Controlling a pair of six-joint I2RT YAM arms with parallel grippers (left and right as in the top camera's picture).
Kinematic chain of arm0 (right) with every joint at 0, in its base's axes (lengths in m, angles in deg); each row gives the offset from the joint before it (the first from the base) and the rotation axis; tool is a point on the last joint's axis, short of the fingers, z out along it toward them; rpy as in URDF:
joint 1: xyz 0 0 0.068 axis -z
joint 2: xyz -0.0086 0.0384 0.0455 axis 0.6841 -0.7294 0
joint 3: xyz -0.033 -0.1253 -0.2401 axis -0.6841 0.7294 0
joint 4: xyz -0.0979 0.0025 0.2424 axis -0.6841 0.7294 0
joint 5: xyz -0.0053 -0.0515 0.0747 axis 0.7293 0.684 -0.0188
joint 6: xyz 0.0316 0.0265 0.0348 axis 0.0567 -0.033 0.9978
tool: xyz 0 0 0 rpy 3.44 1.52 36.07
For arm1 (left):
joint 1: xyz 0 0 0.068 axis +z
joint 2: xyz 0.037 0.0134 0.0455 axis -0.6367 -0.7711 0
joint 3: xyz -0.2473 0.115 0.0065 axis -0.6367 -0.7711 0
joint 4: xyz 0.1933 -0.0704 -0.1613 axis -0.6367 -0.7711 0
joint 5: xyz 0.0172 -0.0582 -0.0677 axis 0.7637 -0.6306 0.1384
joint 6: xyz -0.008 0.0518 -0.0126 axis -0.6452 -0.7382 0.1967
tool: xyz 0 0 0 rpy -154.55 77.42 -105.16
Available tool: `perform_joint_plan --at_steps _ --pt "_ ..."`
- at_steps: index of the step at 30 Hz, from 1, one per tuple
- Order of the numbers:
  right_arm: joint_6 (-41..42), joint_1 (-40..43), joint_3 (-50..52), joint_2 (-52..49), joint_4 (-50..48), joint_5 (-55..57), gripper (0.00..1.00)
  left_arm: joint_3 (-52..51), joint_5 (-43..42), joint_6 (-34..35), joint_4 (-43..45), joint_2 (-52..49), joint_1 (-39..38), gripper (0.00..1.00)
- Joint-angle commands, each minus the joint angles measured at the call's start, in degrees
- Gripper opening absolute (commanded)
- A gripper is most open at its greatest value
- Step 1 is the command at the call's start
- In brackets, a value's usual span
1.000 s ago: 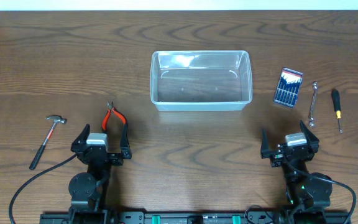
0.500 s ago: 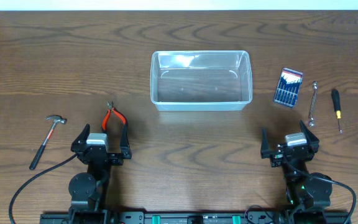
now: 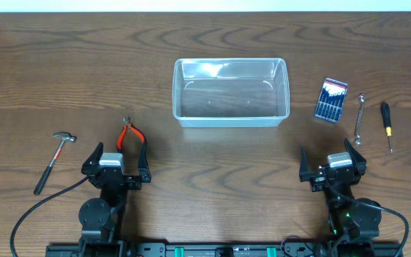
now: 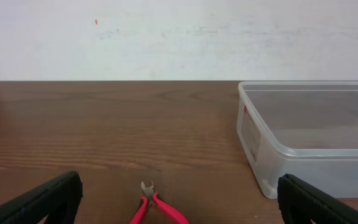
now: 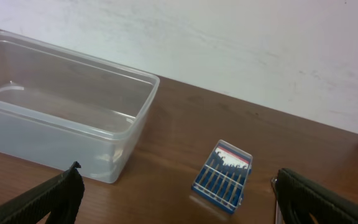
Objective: Pack container
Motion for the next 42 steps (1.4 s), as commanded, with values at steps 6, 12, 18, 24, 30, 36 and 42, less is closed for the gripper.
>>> perform_joint_plan --at_steps 6,12,18,24,30,36,42 --pt "4.5 -0.5 0.3 0.4 -0.2 -1.0 0.99 -1.0 -1.5 0.3 -1.9 0.3 -0.2 0.98" --pt "20.0 -0.5 0.3 -0.3 -0.3 -1.6 0.99 -1.0 -1.5 1.2 -0.7 0.3 -0.1 0.98" --pt "25.6 -0.5 -7.7 -8.0 1.4 -3.2 0.99 8.6 -1.5 13.5 -4.2 -2.9 -0.1 0.98" --pt "25.6 0.9 -29.9 -30.4 16.0 -2.4 0.99 33.6 -1.2 12.9 -23.3 -19.8 -0.1 0.98" --pt "19.1 1.8 -61.1 -59.2 40.8 -2.4 0.99 57.3 -1.3 7.5 -41.4 -40.3 -0.1 0.98" --pt "15.5 1.8 -84.8 -78.3 53.5 -3.8 0.99 70.0 -1.5 6.3 -51.2 -54.6 -0.1 0.98" --pt "25.2 5.4 -91.1 -87.8 54.8 1.3 0.99 70.4 -1.5 6.3 -52.2 -59.6 -0.1 0.98"
